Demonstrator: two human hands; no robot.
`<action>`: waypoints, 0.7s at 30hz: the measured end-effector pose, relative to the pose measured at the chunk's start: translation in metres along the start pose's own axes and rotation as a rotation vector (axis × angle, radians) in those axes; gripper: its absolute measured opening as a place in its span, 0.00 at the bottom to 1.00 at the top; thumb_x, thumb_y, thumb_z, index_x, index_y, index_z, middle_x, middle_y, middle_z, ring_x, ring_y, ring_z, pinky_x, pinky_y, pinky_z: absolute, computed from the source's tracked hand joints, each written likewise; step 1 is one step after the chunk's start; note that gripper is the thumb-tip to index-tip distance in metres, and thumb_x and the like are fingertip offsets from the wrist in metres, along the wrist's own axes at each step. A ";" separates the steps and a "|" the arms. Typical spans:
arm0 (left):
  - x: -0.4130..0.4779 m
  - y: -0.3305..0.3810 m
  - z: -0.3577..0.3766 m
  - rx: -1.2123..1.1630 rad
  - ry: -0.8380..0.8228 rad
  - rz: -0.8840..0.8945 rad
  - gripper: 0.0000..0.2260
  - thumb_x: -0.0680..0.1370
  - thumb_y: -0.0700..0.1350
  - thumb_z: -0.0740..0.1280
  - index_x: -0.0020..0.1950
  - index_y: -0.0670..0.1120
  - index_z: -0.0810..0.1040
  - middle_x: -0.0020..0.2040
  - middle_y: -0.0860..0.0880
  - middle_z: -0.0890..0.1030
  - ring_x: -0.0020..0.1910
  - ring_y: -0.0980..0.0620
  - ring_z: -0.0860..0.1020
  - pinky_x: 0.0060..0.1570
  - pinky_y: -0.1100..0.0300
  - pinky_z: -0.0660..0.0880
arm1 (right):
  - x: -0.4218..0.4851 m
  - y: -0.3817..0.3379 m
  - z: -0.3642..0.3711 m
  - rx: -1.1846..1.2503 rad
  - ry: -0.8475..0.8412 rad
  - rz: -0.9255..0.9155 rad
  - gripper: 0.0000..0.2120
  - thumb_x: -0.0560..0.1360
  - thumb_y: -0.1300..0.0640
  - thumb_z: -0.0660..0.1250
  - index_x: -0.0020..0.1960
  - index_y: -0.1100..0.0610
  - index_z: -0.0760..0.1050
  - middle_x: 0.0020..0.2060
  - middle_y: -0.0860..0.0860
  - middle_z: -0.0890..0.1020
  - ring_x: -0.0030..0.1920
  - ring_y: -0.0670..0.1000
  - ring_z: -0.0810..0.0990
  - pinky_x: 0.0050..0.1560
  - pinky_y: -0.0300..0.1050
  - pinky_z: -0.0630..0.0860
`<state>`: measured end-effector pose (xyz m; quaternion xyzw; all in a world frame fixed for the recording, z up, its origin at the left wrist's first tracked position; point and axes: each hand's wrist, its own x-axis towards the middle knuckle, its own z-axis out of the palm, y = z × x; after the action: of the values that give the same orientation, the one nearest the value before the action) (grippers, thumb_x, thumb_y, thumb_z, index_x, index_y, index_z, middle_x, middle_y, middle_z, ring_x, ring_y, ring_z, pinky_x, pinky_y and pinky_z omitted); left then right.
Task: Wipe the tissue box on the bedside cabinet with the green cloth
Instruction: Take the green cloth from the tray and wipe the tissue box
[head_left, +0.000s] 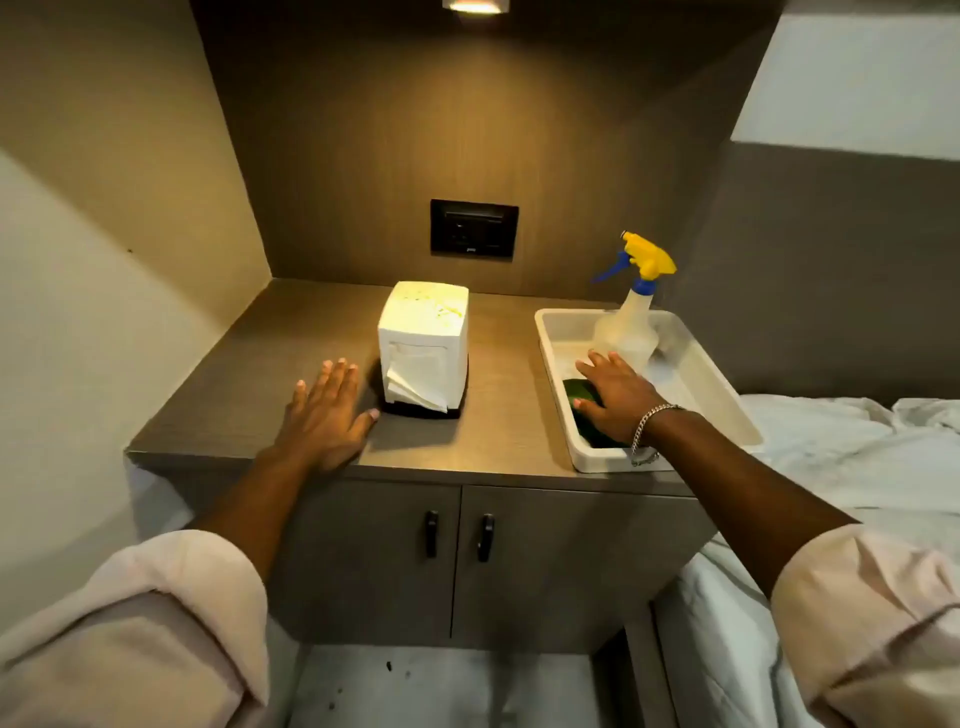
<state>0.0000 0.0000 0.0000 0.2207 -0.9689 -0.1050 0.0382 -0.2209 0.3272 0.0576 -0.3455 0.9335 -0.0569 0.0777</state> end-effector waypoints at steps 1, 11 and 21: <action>0.003 0.000 0.003 0.015 -0.018 -0.006 0.33 0.80 0.61 0.50 0.77 0.46 0.41 0.80 0.46 0.42 0.77 0.47 0.40 0.73 0.43 0.41 | 0.003 0.002 0.003 0.002 -0.049 0.016 0.31 0.78 0.43 0.58 0.77 0.50 0.53 0.80 0.54 0.52 0.79 0.60 0.48 0.75 0.66 0.55; 0.005 -0.006 0.015 0.087 -0.076 0.000 0.33 0.78 0.64 0.44 0.77 0.48 0.39 0.80 0.47 0.43 0.78 0.48 0.42 0.73 0.40 0.40 | 0.006 0.003 0.017 0.116 -0.088 0.038 0.32 0.74 0.55 0.68 0.75 0.44 0.61 0.77 0.56 0.61 0.74 0.64 0.61 0.74 0.64 0.61; 0.012 -0.022 -0.011 -0.131 -0.021 0.124 0.34 0.76 0.67 0.44 0.76 0.52 0.36 0.79 0.50 0.38 0.76 0.54 0.34 0.73 0.48 0.34 | -0.018 -0.010 -0.024 0.346 0.338 0.044 0.28 0.70 0.65 0.71 0.68 0.48 0.73 0.69 0.60 0.74 0.68 0.62 0.73 0.71 0.55 0.66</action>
<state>-0.0008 -0.0264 0.0061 0.1561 -0.9721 -0.1680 0.0487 -0.2056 0.3332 0.0849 -0.2921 0.9169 -0.2711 -0.0206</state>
